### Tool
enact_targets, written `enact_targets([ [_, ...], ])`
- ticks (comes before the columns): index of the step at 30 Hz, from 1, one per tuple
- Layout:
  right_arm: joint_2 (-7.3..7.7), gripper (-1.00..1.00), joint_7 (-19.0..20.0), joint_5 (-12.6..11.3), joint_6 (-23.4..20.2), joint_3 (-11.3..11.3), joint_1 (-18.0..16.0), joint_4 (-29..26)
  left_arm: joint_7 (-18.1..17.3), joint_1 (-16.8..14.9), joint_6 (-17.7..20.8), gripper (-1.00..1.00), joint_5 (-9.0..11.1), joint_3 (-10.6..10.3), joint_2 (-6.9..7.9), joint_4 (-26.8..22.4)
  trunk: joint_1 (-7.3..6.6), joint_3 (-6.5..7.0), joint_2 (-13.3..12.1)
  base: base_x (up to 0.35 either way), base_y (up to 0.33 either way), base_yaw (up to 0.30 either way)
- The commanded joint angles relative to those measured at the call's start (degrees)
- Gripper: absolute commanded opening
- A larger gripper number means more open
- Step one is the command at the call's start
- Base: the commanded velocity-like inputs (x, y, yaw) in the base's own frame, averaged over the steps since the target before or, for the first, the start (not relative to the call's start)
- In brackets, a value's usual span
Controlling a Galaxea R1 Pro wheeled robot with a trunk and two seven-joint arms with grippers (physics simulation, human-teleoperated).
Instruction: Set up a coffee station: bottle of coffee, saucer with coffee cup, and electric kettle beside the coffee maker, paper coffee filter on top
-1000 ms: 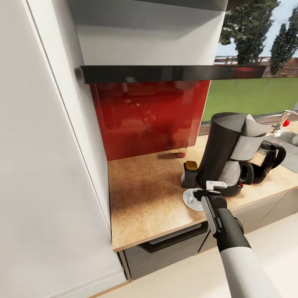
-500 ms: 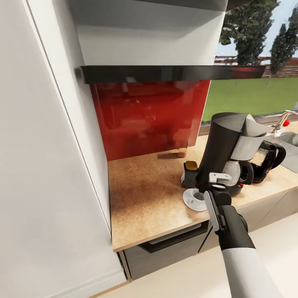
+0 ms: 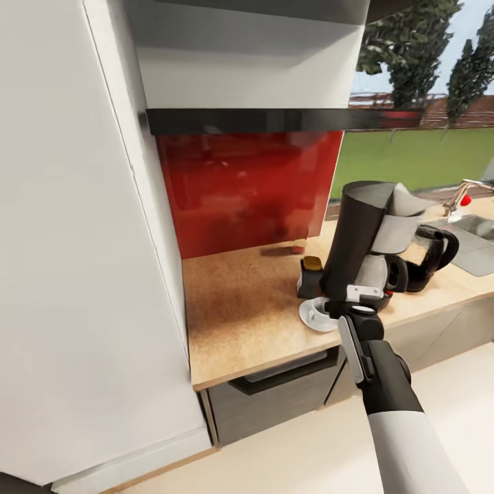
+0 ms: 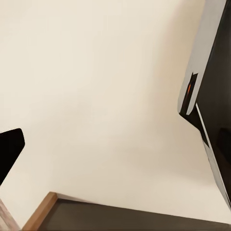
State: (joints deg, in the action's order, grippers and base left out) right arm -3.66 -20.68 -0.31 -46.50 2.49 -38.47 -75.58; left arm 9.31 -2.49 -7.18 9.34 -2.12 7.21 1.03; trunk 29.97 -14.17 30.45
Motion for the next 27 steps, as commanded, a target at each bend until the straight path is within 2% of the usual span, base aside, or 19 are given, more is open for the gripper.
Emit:
enact_targets([
  [1, -0.04, 1.00, -0.15, -0.05, -0.26, 0.05, -0.04, -0.07, 0.02, -0.06, -0.29, 1.00, 0.50, -0.25, -0.01, 0.11, -0.01, -0.09, 0.09, -0.313, -0.073, 0.000],
  [6, -0.04, 1.00, -0.15, 0.00, -0.19, 0.13, -0.04, -0.09, 0.03, -0.06, -0.28, 1.00, 0.50, -0.25, -0.05, 0.09, -0.01, -0.07, 0.09, -0.291, -0.135, -0.016],
  [11, 0.02, 1.00, -0.15, 0.06, -0.17, 0.15, -0.03, -0.10, 0.05, -0.06, -0.29, 1.00, 0.50, -0.24, -0.01, 0.03, -0.01, 0.12, 0.09, -0.208, -0.121, -0.185],
  [23, 0.45, 1.00, -0.17, 0.27, -0.17, 0.40, 0.31, 0.86, 0.09, -0.06, -0.40, 1.00, 0.42, -0.29, -0.08, -0.30, -0.01, 0.62, 0.09, -0.024, -0.013, -0.266],
  [26, 0.65, 1.00, -0.16, 0.19, -0.11, 0.58, 0.98, 4.46, 0.09, -0.06, -0.68, 1.00, 0.42, -0.28, -0.09, -0.39, -0.01, 0.69, 0.09, 0.000, 0.000, -0.288],
  [27, 0.79, 1.00, -0.16, 0.16, -0.01, 0.74, 1.45, 8.73, 0.10, -0.06, -0.76, 1.00, 0.42, -0.27, -0.09, -0.46, -0.01, 0.71, 0.09, 0.000, 0.000, -0.289],
])
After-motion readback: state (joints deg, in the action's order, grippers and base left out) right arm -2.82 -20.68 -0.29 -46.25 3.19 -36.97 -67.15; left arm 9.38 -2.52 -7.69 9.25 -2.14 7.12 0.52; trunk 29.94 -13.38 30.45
